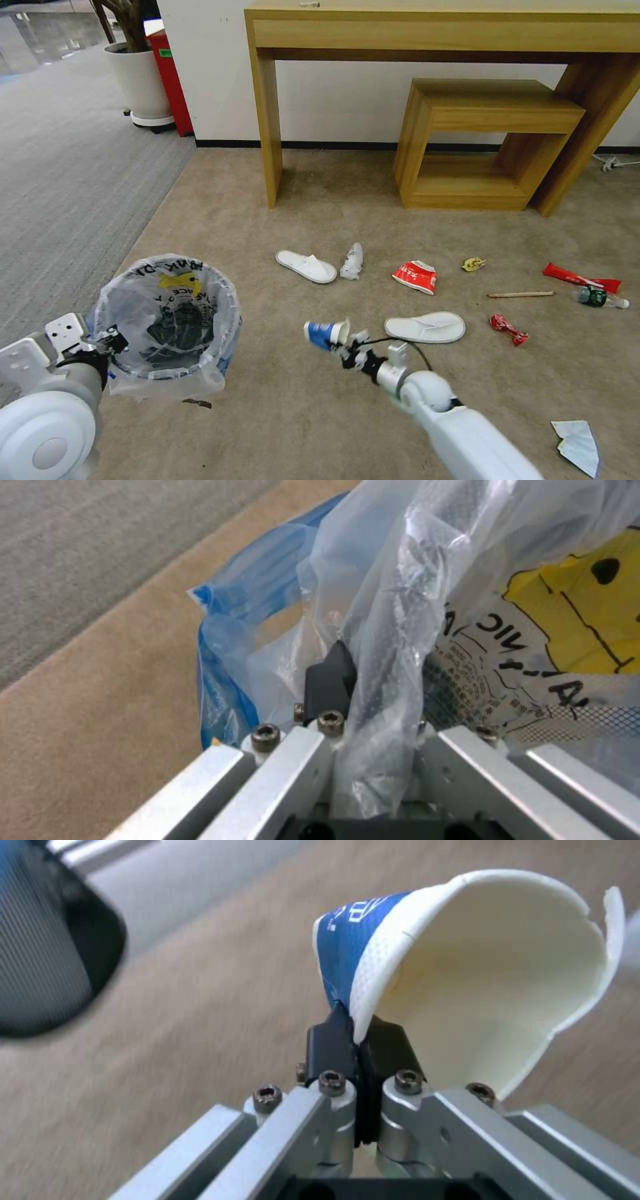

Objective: Pick up the trash bin and place the garbage on the floor into it.

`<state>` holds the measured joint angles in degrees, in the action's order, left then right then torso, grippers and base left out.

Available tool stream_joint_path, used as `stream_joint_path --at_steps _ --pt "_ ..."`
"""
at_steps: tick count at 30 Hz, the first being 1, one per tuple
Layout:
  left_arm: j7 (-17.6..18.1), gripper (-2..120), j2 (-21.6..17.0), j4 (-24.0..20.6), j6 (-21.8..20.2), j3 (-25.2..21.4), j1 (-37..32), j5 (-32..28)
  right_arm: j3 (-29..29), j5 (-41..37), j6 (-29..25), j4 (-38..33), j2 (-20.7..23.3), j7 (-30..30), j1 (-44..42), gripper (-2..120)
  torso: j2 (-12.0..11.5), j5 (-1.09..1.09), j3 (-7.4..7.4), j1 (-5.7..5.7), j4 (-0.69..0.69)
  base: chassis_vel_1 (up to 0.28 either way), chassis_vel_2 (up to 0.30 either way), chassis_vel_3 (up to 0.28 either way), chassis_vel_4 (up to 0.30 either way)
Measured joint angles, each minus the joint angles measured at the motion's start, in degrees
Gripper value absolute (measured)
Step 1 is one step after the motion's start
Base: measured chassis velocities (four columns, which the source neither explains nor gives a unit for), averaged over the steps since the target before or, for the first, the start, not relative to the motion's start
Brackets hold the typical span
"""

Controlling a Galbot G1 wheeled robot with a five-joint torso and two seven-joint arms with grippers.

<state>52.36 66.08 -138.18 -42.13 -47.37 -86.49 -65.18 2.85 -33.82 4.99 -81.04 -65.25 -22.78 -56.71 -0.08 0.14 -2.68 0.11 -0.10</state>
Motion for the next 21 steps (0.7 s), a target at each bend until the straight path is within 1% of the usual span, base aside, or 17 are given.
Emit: stream_joint_path --at_steps 1,2,4,6,8,10,11,12,14,15,16,18,19,21 --pt "0.00 0 0.00 0.00 0.00 0.00 0.00 0.00 0.00 0.00 0.00 0.00 0.00 0.00 0.00 0 0.00 0.00 0.00 0.00 0.00 0.000 0.000 0.000 0.000" --pt "0.12 0 -1.03 0.42 0.00 1.28 0.09 -0.52 1.76 -1.01 -0.77 -3.23 2.22 -0.72 -0.27 0 0.00 0.00 -0.01 0.00 -0.01 0.000 0.000 0.000 0.000" --pt "0.36 0 -2.06 0.92 0.00 2.59 0.34 -1.65 3.88 -2.61 -1.65 -6.95 4.62 -2.17 -0.29 0 0.00 -0.01 0.00 0.00 -0.01 0.000 0.000 0.000 0.000" --pt "0.37 0 -2.30 1.04 0.00 2.84 0.39 -1.92 4.28 -3.15 -1.77 -7.81 5.16 -2.54 -0.27 0 0.00 -0.01 0.00 0.00 -0.01 0.000 0.000 0.000 0.000" --pt "0.94 0 -3.61 1.39 0.00 3.94 0.63 -4.41 6.18 -7.39 -2.50 -12.61 8.00 -4.48 0.31 0 0.00 0.00 0.00 0.00 -0.01 0.000 0.000 0.000 0.000" --pt "1.03 0 -3.91 1.39 0.00 4.23 0.69 -5.35 6.48 -8.54 -2.87 -13.52 8.55 -5.13 0.56 0 0.00 0.00 0.00 0.00 0.00 0.000 0.000 0.000 0.000" --pt "1.12 0 -4.60 1.25 0.01 4.87 0.88 -7.77 6.98 -12.14 -4.19 -15.99 10.07 -7.42 1.33 0 0.00 -0.01 0.00 0.00 0.00 0.000 0.000 0.000 0.000" --pt "1.12 0 -4.60 1.25 0.01 4.87 0.88 -7.77 6.98 -12.14 -4.19 -15.99 10.07 -7.42 1.33 0 0.00 -0.01 0.00 0.00 0.00 0.000 0.000 0.000 0.000" --pt "1.16 0 -5.46 0.69 0.01 5.88 1.27 -11.57 7.23 -16.68 -5.88 -19.21 11.92 -11.43 2.47 0 0.00 0.00 0.00 0.00 0.00 0.000 0.000 0.000 0.000" --pt "1.16 0 -5.46 0.69 0.01 5.88 1.27 -11.57 7.23 -16.68 -5.88 -19.21 11.92 -11.43 2.47 0 0.00 0.00 0.00 0.00 0.00 0.000 0.000 0.000 0.000" --pt "1.03 0 -5.97 0.55 0.01 6.49 1.38 -13.21 7.03 -18.69 -6.40 -20.65 12.87 -13.45 2.86 0 0.00 0.00 0.00 0.00 0.00 0.000 0.000 0.000 0.000" --pt "0.83 0 -7.27 0.52 0.00 7.83 1.76 -16.43 5.51 -21.77 -7.02 -23.18 14.52 -16.60 3.90 0 0.00 0.00 0.00 0.00 0.00 0.000 0.000 0.000 0.000" --pt "0.83 0 -7.27 0.52 0.00 7.83 1.76 -16.43 5.51 -21.77 -7.02 -23.18 14.52 -16.60 3.90 0 0.00 0.00 0.00 0.00 0.00 0.000 0.000 0.000 0.000" --pt "0.75 0 -8.38 0.61 0.00 9.20 2.40 -18.83 3.72 -23.44 -7.36 -24.48 15.38 -18.64 5.38 0 0.00 0.00 0.00 0.00 0.00 0.000 0.000 0.000 0.000"
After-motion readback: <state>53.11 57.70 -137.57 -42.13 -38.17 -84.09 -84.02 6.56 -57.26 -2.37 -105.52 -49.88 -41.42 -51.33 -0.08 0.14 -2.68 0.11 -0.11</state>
